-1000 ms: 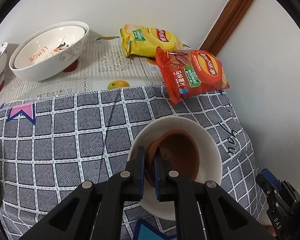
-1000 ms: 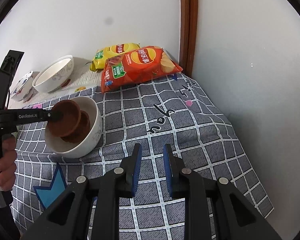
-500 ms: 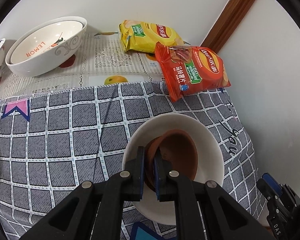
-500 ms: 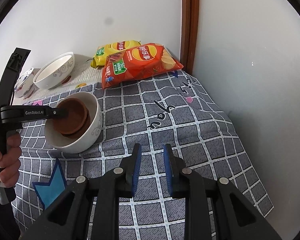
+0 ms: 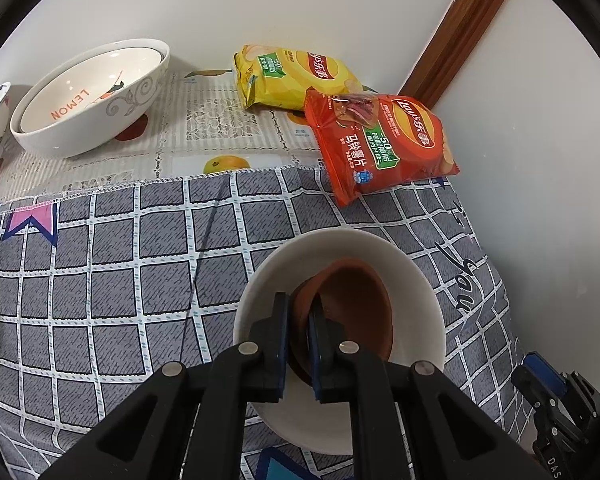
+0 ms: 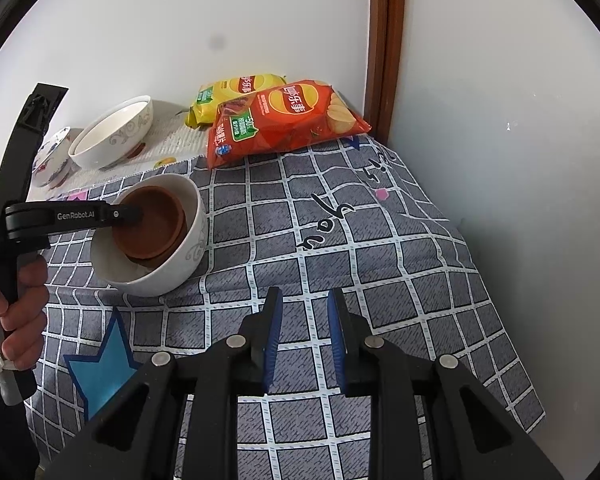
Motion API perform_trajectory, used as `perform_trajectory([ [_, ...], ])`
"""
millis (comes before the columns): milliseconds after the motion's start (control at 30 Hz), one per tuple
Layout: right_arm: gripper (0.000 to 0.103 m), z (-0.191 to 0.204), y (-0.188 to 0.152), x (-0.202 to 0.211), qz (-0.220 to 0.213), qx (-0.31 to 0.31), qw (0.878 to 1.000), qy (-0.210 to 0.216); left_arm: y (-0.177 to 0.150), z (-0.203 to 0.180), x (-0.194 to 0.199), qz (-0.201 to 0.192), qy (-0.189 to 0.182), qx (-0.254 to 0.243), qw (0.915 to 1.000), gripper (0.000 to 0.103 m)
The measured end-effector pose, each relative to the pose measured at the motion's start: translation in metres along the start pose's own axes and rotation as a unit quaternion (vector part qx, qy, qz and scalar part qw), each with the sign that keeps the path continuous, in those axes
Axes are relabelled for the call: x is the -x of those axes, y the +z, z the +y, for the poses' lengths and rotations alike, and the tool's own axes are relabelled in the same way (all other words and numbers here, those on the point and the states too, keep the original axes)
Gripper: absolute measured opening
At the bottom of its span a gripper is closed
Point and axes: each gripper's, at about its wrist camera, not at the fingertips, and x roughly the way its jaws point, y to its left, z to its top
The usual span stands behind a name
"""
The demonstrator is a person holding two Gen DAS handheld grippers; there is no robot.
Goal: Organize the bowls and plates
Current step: 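Lower the left gripper's brown dish onto the other dish and open it, then grasp the white bowl rim with both grippers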
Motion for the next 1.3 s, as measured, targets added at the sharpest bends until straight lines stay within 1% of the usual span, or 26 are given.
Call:
perform_trajectory([
  [100,0.027,0.001,0.000,0.001,-0.002,0.002,1.000,0.002,-0.001,-0.001,0.001,0.000,0.005,-0.006,1.0000,0.009],
  [200,0.027,0.004,-0.001,0.000,0.000,0.002,1.000,0.008,-0.003,-0.002,0.002,0.003,0.007,-0.011,0.9999,0.010],
  [267,0.027,0.006,0.000,-0.001,0.001,0.001,1.000,0.012,-0.004,-0.003,0.002,0.006,0.007,-0.016,0.9998,0.014],
  [333,0.027,0.010,0.001,-0.002,-0.001,0.002,1.000,0.017,-0.005,-0.004,0.004,0.008,0.010,-0.019,0.9997,0.015],
  [500,0.027,0.019,0.010,-0.004,-0.006,0.009,1.000,0.023,-0.003,-0.005,0.019,-0.004,0.014,-0.029,0.9995,0.016],
  [567,0.027,0.022,0.016,-0.006,-0.008,0.008,1.000,0.029,-0.002,-0.005,0.026,-0.010,0.014,-0.032,0.9993,0.025],
  [667,0.027,0.029,0.025,-0.008,-0.013,0.009,0.999,0.038,0.000,-0.002,0.034,-0.017,0.022,-0.036,0.9990,0.028],
  [733,0.027,0.035,0.031,-0.010,-0.013,0.012,0.999,0.043,0.001,0.001,0.035,-0.012,0.031,-0.034,0.9989,0.030],
  [800,0.027,0.041,0.037,-0.013,-0.012,0.013,0.998,0.057,0.000,0.006,0.035,-0.010,0.033,-0.032,0.9989,0.031],
  [967,0.027,0.054,0.048,-0.027,0.000,0.008,0.997,0.079,-0.001,0.015,0.032,0.001,0.034,-0.026,0.9991,0.031],
  [1100,0.027,0.061,0.053,-0.041,0.017,0.002,0.995,0.097,-0.003,0.016,0.025,0.011,0.035,-0.030,0.9989,0.031],
  [1300,0.027,0.070,0.053,-0.069,0.057,0.001,0.995,0.086,-0.004,0.016,0.012,0.026,0.048,-0.030,0.9981,0.031],
])
